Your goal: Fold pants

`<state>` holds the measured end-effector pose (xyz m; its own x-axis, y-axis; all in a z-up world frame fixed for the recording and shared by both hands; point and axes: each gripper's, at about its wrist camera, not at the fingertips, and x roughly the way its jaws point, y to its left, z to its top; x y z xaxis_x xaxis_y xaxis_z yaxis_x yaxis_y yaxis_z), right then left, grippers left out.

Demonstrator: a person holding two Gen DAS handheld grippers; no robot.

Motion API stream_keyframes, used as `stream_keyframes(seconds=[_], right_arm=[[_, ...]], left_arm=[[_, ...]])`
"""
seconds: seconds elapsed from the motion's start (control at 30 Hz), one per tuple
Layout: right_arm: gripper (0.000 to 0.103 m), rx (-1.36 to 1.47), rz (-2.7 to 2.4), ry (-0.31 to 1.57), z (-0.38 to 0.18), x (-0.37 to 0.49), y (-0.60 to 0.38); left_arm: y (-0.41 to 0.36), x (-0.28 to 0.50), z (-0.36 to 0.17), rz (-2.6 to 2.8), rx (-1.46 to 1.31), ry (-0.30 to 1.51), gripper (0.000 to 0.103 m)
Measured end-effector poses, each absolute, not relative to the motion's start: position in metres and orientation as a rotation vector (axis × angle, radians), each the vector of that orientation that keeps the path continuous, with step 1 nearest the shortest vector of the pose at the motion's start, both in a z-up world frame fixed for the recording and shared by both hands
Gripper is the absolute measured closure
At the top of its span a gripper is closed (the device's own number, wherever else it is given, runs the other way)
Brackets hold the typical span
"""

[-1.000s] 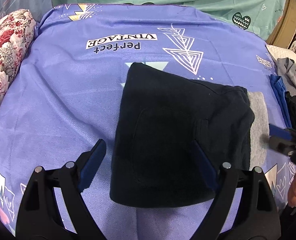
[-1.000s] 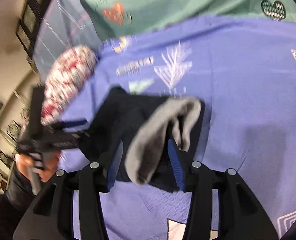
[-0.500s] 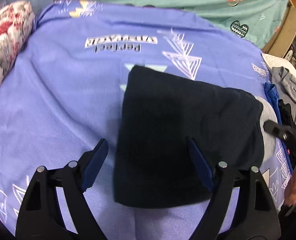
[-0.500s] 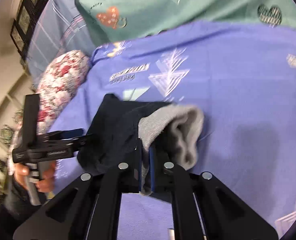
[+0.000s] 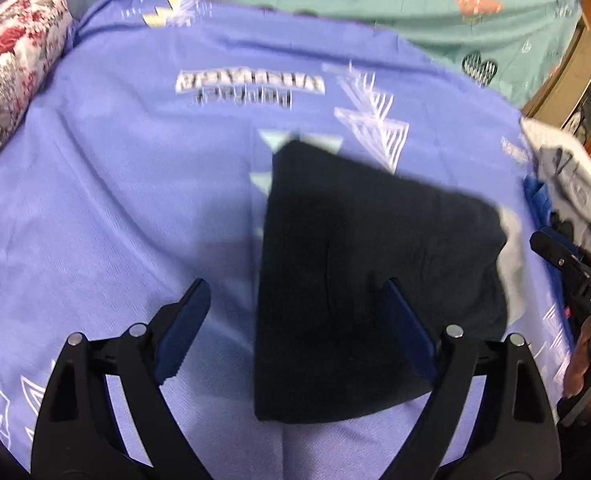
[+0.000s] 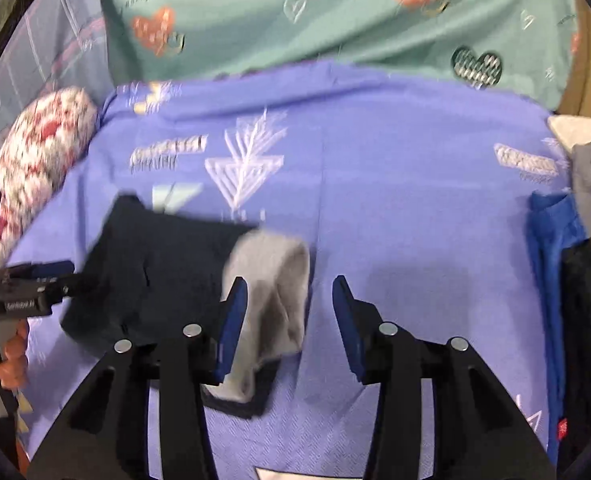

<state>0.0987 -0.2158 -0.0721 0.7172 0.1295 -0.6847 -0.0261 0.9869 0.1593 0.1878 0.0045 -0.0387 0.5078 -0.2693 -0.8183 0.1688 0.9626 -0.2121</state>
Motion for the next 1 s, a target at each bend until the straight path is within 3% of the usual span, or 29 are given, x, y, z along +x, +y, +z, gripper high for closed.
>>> stream_keyframes(seconds=[0.17, 0.4, 0.5, 0.7, 0.8, 0.83, 0.87, 1.0], right_arm=[[0.073, 0.169, 0.203, 0.751, -0.063, 0.124, -0.183], [0.078, 0.126, 0.248, 0.822, -0.085, 0.154, -0.167], [0.103, 0.111, 0.219, 0.807, -0.097, 0.166, -0.181], [0.103, 0.221, 0.253, 0.814, -0.103, 0.173, -0.197], [0.094, 0.228, 0.276, 0.828, -0.088, 0.154, -0.196], [0.085, 0.205, 0.276, 0.827, -0.083, 0.145, -0.194], [0.082, 0.156, 0.270, 0.841, -0.080, 0.131, -0.189], [0.082, -0.001, 0.274, 0.910, -0.099, 0.093, -0.173]], left_arm=[[0.006, 0.219, -0.033, -0.191, -0.112, 1.001, 0.014], [0.016, 0.260, -0.054, -0.176, -0.206, 1.042, 0.011], [0.018, 0.274, -0.067, -0.157, -0.221, 1.065, 0.004], [0.020, 0.268, -0.066, -0.130, -0.218, 1.064, 0.002], [0.028, 0.244, -0.048, -0.127, -0.215, 1.032, 0.004], [0.030, 0.234, -0.044, -0.129, -0.207, 1.018, 0.003], [0.030, 0.220, -0.042, -0.137, -0.193, 1.011, 0.003], [0.023, 0.196, -0.060, -0.120, -0.110, 1.026, 0.003]])
